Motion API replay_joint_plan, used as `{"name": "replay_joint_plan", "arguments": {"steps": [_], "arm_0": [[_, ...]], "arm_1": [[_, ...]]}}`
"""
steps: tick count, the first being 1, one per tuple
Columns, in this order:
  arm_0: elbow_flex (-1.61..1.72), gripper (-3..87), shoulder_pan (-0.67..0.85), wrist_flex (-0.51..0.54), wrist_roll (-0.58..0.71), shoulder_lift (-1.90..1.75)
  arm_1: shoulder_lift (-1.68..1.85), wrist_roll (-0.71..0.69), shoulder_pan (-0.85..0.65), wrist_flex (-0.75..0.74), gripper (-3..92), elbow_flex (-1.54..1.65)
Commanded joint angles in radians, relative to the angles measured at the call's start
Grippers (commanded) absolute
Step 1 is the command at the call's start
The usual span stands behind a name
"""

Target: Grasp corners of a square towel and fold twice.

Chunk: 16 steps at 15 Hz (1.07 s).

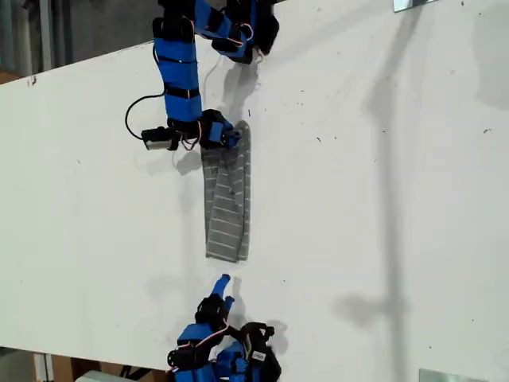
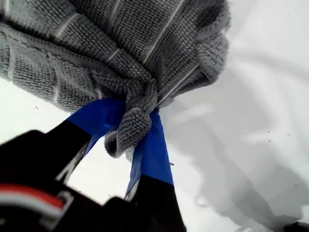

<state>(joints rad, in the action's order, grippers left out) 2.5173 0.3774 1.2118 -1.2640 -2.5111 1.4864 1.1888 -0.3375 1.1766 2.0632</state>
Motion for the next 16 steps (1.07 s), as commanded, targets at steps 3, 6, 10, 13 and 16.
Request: {"name": "replay_joint_plan", "arguments": {"steps": [3, 6, 10, 13, 16], "arm_0": [[0.153, 24.3, -0.049, 0.043, -0.083, -0.344], [0.198, 23.3, -0.052, 0.035, -0.089, -0.380], [0.308, 23.3, 0.026, 0.002, -0.060, -0.454], [0.391, 22.2, 0.086, -0.003, -0.018, -0.557], [0.477, 21.4, 0.222, 0.005, 0.086, -0.673]], "arm_1": [[0.252, 0.109, -0.052, 0.138, -0.1, 0.156], [0.718, 0.202, -0.041, 0.296, -0.1, 0.281], [0.974, 0.276, 0.028, 0.474, -0.1, 0.141], [0.992, 0.241, 0.035, 0.499, -0.1, 0.035], [0.775, 0.103, 0.044, 0.359, -0.1, -0.101]]}}
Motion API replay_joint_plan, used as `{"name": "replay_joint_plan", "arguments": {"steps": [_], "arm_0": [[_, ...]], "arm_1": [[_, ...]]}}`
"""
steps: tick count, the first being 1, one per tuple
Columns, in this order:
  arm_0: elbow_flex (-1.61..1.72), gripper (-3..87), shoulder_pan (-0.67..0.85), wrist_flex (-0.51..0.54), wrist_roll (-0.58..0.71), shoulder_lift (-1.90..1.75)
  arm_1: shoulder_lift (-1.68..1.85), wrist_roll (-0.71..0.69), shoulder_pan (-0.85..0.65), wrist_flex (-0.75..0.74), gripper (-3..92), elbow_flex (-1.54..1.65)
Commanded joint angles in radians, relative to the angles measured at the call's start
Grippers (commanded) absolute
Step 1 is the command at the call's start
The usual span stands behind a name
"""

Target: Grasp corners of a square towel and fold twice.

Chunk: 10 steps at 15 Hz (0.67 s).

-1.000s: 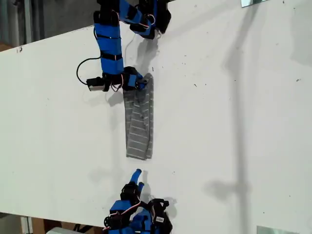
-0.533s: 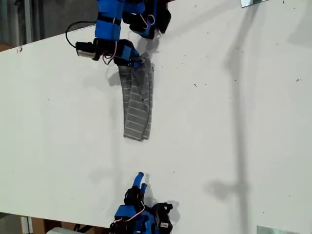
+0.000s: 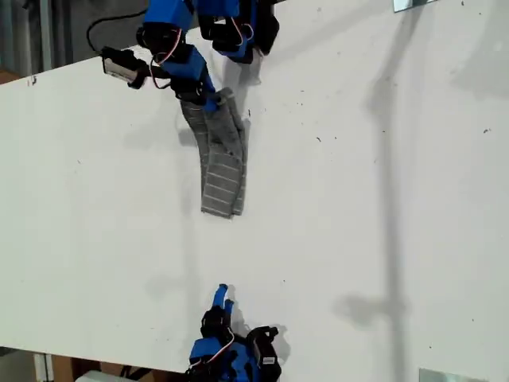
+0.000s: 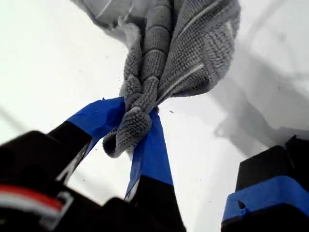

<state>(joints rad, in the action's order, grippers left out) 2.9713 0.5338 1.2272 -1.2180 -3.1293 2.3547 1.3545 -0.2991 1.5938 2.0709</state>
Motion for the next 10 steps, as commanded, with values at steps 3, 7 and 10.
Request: {"name": "replay_joint_plan", "arguments": {"steps": [3, 7, 10], "arm_0": [[0.071, 19.8, 0.121, 0.084, 0.055, -0.278], [0.086, 19.1, 0.143, 0.080, 0.040, -0.281], [0.089, 19.0, 0.138, 0.080, 0.040, -0.284]], "arm_1": [[-0.526, -0.178, 0.021, -0.072, -0.1, -0.480], [-0.989, -0.279, 0.017, -0.051, -0.1, -0.954], [-1.039, -0.391, 0.026, -0.210, -0.1, -0.997]]}}
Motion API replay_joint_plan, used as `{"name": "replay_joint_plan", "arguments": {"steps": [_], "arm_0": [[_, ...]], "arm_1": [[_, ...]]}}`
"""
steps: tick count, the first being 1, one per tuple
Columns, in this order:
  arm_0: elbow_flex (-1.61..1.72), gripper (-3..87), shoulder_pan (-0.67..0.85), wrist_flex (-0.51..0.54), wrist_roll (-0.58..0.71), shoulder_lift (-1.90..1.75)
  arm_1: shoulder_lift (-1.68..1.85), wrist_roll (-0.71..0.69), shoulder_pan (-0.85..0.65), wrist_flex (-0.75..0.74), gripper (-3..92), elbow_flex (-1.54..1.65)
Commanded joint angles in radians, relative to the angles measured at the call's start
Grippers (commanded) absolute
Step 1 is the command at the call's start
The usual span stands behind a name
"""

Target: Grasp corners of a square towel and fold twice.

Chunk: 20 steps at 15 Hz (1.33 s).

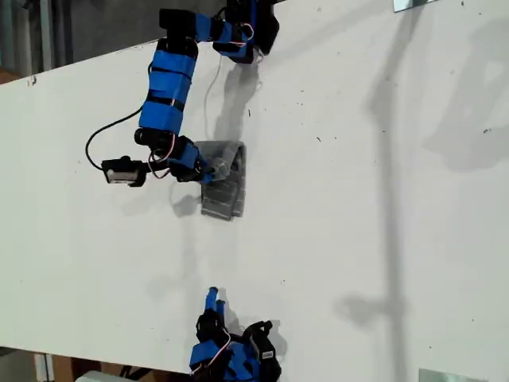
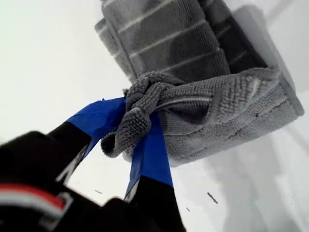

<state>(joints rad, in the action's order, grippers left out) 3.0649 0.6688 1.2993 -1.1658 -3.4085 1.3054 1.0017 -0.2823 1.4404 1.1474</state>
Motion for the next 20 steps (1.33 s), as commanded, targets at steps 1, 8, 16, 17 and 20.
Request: {"name": "replay_joint_plan", "arguments": {"steps": [1, 8, 16, 17, 20], "arm_0": [[-0.005, 18.9, 0.002, 0.008, -0.012, -0.005], [-0.003, 18.9, -0.005, 0.008, -0.015, -0.005], [-0.002, 18.9, -0.003, 0.006, -0.014, -0.005], [-0.002, 18.9, -0.003, 0.006, -0.014, -0.005], [-0.002, 18.9, -0.003, 0.006, -0.014, -0.006]], "arm_1": [[-0.003, -0.049, 0.011, -0.086, -0.1, -0.074], [0.009, -0.129, -0.025, -0.167, 25.1, -0.080], [0.259, 0.057, -0.101, -0.195, 27.9, 0.505], [0.279, 0.100, -0.104, -0.152, 28.3, 0.572], [0.520, 0.178, -0.127, -0.130, 28.6, 0.836]]}}
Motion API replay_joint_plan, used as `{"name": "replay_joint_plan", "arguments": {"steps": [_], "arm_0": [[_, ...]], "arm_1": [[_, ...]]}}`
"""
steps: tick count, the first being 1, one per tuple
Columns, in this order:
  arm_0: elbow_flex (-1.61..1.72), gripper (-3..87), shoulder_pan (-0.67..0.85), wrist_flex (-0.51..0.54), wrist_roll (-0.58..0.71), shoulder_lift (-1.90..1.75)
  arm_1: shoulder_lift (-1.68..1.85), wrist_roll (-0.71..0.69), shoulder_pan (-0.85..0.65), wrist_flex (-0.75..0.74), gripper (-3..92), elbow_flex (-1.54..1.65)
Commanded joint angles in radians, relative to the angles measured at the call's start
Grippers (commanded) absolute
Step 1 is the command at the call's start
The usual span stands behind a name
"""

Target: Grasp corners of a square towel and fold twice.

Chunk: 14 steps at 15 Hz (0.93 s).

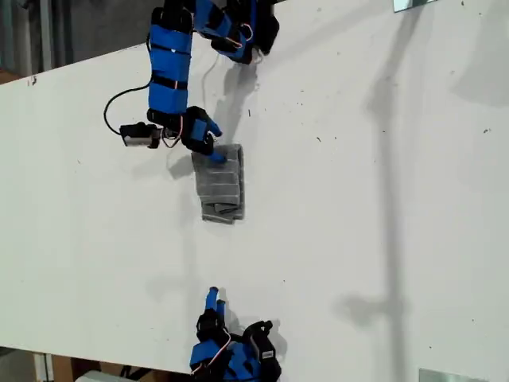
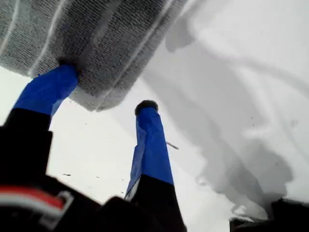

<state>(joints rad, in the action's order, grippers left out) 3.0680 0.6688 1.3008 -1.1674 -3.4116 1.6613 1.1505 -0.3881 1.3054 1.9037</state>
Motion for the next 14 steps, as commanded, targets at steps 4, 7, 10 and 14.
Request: {"name": "replay_joint_plan", "arguments": {"steps": [4, 7, 10, 14], "arm_0": [[-0.003, 18.9, -0.005, 0.005, -0.017, -0.003], [-0.003, 18.9, -0.005, 0.006, -0.017, -0.008], [-0.003, 18.9, -0.008, 0.017, 0.012, -0.044], [0.012, 18.3, -0.095, 0.021, -0.086, -0.051]], "arm_1": [[0.552, 0.098, -0.066, 0.021, 27.2, 0.434], [1.131, 0.247, 0.028, -0.038, 26.8, 0.749], [1.598, 0.325, 0.141, 0.095, 28.4, 0.805], [1.634, 0.721, 0.276, 0.170, 28.3, 0.865]]}}
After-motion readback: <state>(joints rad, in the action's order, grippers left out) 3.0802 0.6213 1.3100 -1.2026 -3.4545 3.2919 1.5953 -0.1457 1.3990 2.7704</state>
